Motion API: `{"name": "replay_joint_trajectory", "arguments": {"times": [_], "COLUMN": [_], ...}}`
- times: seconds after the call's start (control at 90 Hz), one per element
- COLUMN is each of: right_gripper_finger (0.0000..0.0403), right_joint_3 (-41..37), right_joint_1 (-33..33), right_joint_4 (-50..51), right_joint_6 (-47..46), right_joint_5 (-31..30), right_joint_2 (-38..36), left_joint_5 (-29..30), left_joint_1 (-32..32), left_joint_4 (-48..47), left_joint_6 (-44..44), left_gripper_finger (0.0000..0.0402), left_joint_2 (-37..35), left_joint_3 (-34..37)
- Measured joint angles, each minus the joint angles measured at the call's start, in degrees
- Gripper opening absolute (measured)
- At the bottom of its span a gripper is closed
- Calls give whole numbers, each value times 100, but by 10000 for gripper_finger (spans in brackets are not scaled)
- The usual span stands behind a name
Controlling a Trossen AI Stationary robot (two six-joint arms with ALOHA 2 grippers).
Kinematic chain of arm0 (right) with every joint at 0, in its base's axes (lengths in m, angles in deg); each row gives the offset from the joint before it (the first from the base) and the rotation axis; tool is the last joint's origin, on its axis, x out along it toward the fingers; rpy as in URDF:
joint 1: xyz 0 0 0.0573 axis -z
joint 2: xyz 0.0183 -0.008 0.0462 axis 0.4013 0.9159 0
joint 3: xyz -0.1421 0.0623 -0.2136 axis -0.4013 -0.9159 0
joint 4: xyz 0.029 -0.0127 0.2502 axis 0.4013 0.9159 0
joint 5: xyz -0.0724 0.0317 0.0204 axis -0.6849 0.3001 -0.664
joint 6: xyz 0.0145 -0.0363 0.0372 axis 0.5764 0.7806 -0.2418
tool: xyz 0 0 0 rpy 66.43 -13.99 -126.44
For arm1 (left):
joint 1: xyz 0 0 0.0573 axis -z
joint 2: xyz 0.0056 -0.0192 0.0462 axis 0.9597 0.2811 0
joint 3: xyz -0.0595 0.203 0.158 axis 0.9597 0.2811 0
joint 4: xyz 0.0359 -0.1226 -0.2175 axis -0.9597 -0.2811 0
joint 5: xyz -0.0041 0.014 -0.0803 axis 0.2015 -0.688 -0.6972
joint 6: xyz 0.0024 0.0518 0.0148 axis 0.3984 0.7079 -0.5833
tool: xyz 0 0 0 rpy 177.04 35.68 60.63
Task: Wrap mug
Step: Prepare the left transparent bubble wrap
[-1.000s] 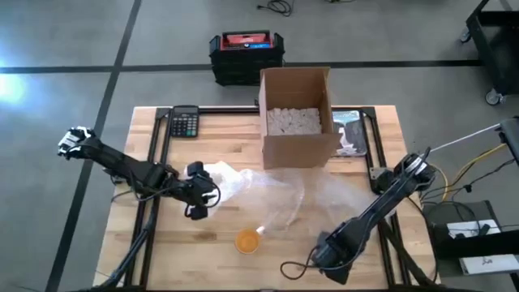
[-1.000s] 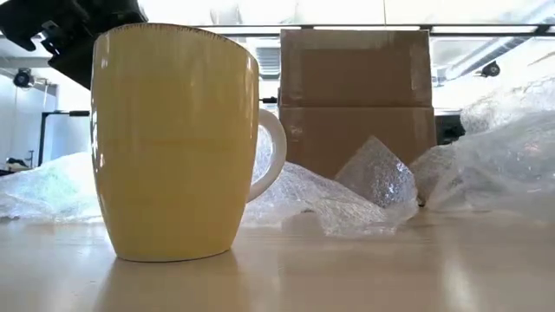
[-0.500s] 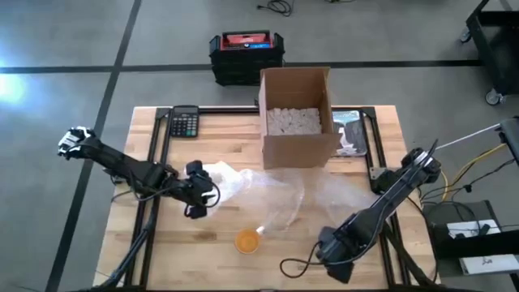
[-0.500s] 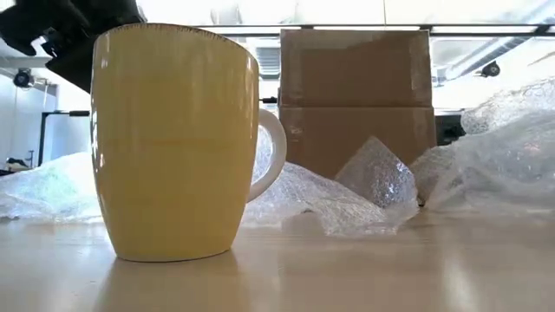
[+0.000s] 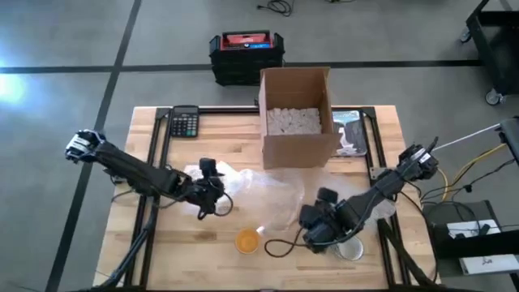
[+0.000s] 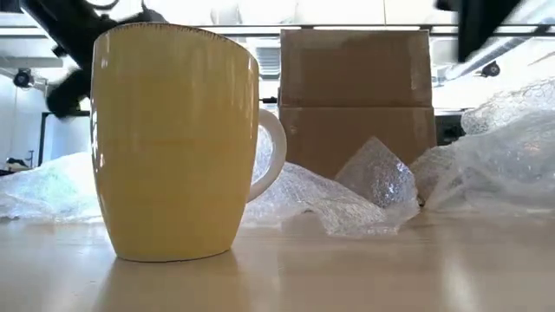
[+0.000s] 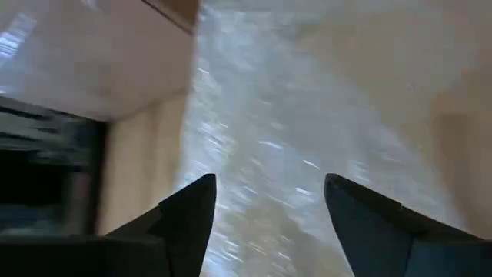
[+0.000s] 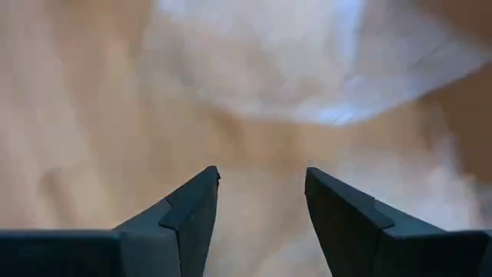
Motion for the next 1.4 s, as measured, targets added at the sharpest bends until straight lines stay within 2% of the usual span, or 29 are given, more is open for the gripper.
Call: {"name": "replay_joint_trajectory", "arguments": {"times": [0.089, 0.333, 0.478, 0.578, 0.622, 0.744, 0.844, 0.956, 1.056, 1.211, 1.311, 1.4], "right_gripper_finger": [176, 165, 154, 145, 140, 125, 113, 102, 93, 78, 63, 46], "right_joint_3": [-143, -625, -898, -983, -997, -999, -999, -1001, -1001, -1041, -1176, -1370], "right_joint_1": [149, 566, 803, 935, 1002, 1152, 1196, 1180, 1185, 1206, 1303, 1464], "right_joint_4": [-284, -1745, -2445, -2541, -2541, -2646, -2902, -3314, -3645, -4340, -4606, -4779], "right_joint_6": [296, 1368, 1923, 2182, 2257, 2523, 2990, 3656, 4151, 4755, 4811, 4804], "right_joint_5": [-471, -1166, -1168, -1168, -1171, -1169, -1076, -902, -633, 432, 508, 498], "right_joint_2": [4, 7, 9, 11, 11, 11, 11, 11, 11, 14, 194, 461], "left_joint_5": [438, 453, 519, 797, 862, 745, 0, -738, -1020, -1062, -1176, -1536], "left_joint_1": [-4, -7, 11, 121, 168, 209, 167, 135, 134, 98, 98, 98], "left_joint_4": [437, 1599, 1457, 853, 474, -955, -2227, -3093, -3425, -3518, -3547, -3582], "left_joint_6": [447, 1403, 1565, 1573, 1526, 726, -266, -969, -1215, -1292, -1347, -1555], "left_gripper_finger": [230, 187, 108, 29, 13, 10, 2, 2, 1, 1, 0, 0], "left_joint_2": [211, 465, 348, 137, 16, -237, -340, -364, -364, -342, -311, -311], "left_joint_3": [-28, -35, -214, -490, -683, -1430, -2069, -2627, -3055, -3597, -3819, -3830]}}
